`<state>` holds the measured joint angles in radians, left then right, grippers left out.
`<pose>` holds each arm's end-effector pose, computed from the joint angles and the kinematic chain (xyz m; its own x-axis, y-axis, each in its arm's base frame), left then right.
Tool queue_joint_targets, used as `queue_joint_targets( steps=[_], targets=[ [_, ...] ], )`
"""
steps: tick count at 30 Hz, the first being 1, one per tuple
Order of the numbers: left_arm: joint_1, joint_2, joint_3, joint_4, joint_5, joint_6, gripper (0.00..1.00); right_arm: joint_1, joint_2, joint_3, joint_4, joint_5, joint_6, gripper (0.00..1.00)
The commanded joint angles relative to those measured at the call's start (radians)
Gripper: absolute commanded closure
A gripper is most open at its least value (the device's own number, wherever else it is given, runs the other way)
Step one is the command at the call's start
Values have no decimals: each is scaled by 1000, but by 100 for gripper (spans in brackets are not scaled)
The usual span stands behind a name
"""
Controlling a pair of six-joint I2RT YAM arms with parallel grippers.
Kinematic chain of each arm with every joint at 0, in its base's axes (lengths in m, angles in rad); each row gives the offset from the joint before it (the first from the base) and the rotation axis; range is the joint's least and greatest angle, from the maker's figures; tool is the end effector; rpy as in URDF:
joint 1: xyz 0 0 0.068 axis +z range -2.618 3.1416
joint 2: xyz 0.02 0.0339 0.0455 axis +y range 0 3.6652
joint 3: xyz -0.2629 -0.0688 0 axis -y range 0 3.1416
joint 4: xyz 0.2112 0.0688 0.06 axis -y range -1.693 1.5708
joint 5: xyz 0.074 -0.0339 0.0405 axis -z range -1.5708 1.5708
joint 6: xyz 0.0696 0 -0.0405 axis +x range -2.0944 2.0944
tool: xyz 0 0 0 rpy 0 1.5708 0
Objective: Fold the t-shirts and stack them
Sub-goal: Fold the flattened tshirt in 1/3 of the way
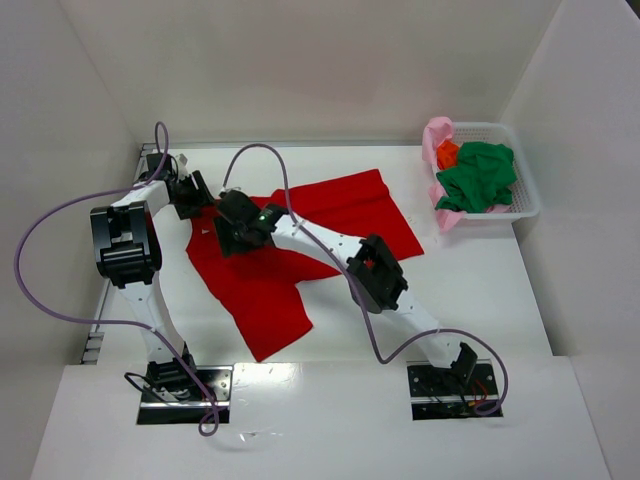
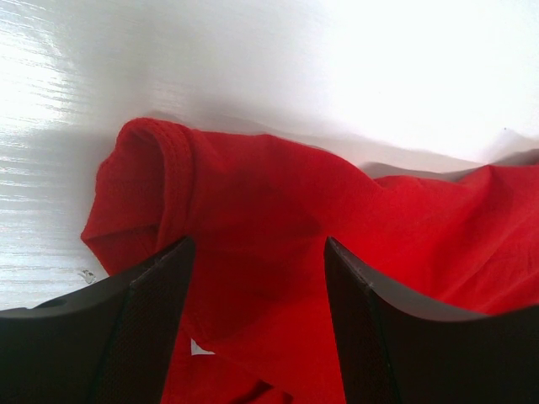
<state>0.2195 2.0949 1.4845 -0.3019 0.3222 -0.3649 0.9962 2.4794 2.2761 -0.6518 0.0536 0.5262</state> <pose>0.4388 0.0753 0.1585 -0.7149 -0.5063 -0.4823 -0.2917 0.8428 -0.4523 0.2969 0.4516 0.1830 -0.7661 -0.2604 -0.5877 -0.5023 0.8130 0.2946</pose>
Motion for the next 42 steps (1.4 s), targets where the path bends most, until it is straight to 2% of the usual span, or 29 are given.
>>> queue_joint_targets(
  steps=[1,10,12,19,20,25,27,31,32,33,42],
  targets=[
    [4,51,7,-29,0,29,28,5,50,83,-25,32,-22,34],
    [4,51,7,-29,0,29,28,27,125,160,-63,2,-31,35],
    [4,51,7,-29,0,29,28,27,139,181,-63,2,-31,40],
    [4,51,7,-29,0,29,28,36,194,250,-83,2,-31,43],
    [4,51,7,-29,0,29,28,36,194,266,-83,2,-31,46],
    [4,51,7,-29,0,29,28,45,246,319,-120,2,-40,71],
    [4,51,7,-29,0,29,28,45,246,319,-129,2,-40,73],
    [4,51,7,-29,0,29,28,45,256,329,-129,2,-49,89],
    [4,51,7,-29,0,29,28,45,256,329,-138,2,-49,96],
    [4,51,7,-29,0,29,28,45,256,338,-138,2,-49,100],
    [4,51,7,-29,0,29,28,54,171,306,-112,-37,-40,100]
  ],
)
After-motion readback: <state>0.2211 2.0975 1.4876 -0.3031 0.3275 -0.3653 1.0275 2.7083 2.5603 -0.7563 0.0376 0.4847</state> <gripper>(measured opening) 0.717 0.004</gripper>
